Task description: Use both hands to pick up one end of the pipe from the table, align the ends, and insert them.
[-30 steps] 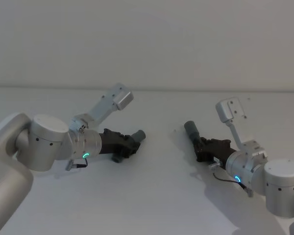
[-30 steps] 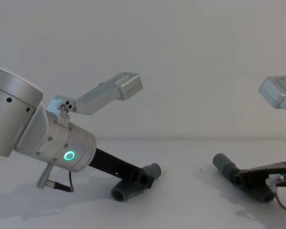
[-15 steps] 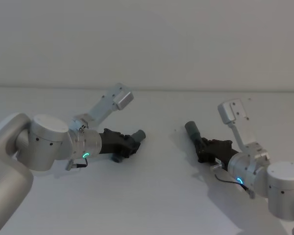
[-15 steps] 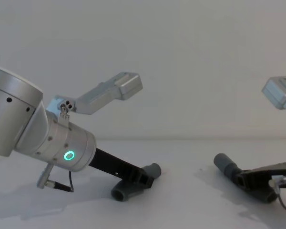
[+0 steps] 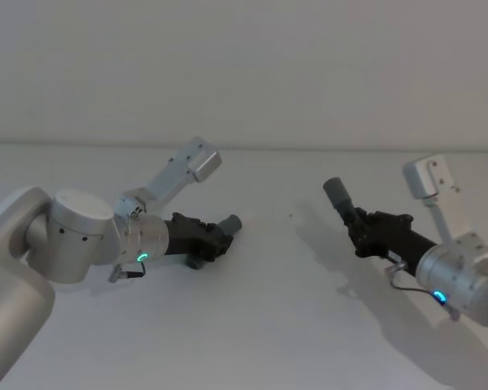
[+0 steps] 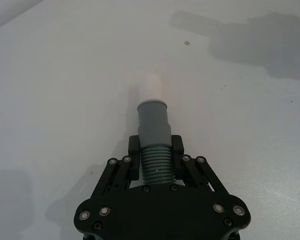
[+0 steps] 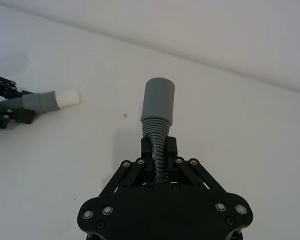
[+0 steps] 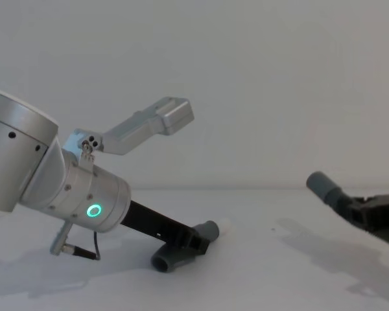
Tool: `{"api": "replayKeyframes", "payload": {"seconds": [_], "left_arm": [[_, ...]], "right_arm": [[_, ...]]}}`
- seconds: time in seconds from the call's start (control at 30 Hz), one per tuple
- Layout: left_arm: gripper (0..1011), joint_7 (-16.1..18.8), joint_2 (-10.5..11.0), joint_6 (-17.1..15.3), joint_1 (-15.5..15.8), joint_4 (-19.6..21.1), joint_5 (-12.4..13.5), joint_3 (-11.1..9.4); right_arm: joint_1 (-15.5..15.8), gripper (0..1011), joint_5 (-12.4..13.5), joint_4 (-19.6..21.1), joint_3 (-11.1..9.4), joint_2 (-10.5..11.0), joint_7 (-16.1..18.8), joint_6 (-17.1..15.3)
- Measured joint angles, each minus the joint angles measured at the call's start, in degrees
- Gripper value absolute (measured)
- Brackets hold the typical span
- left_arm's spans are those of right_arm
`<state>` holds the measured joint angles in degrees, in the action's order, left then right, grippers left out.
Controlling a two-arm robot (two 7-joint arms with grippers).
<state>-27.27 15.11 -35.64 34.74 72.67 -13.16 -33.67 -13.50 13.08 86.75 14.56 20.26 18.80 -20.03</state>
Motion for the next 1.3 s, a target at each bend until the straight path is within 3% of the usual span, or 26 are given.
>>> {"api": "replayKeyframes", "payload": {"seconds": [0.43,0.87,1.3], "left_arm": [[348,-1.0,1.6,1.3,0.3,2.2,1.9,-1.2],[348,-5.8,6.6,5.4,1.7,8.4,5.0,-3.6],[348,-12.0,11.5,9.5,2.7,12.3,5.2,-5.2]], "right_arm": [[0.6,133,3.0,0.4,-1.4,6.0,9.8,9.4],[0.1,133,5.2,-2.1,-0.8,11.0,21.0,20.1],[-1.4,133,8.1,-5.3,0.8,14.9,32.5,28.7]]}}
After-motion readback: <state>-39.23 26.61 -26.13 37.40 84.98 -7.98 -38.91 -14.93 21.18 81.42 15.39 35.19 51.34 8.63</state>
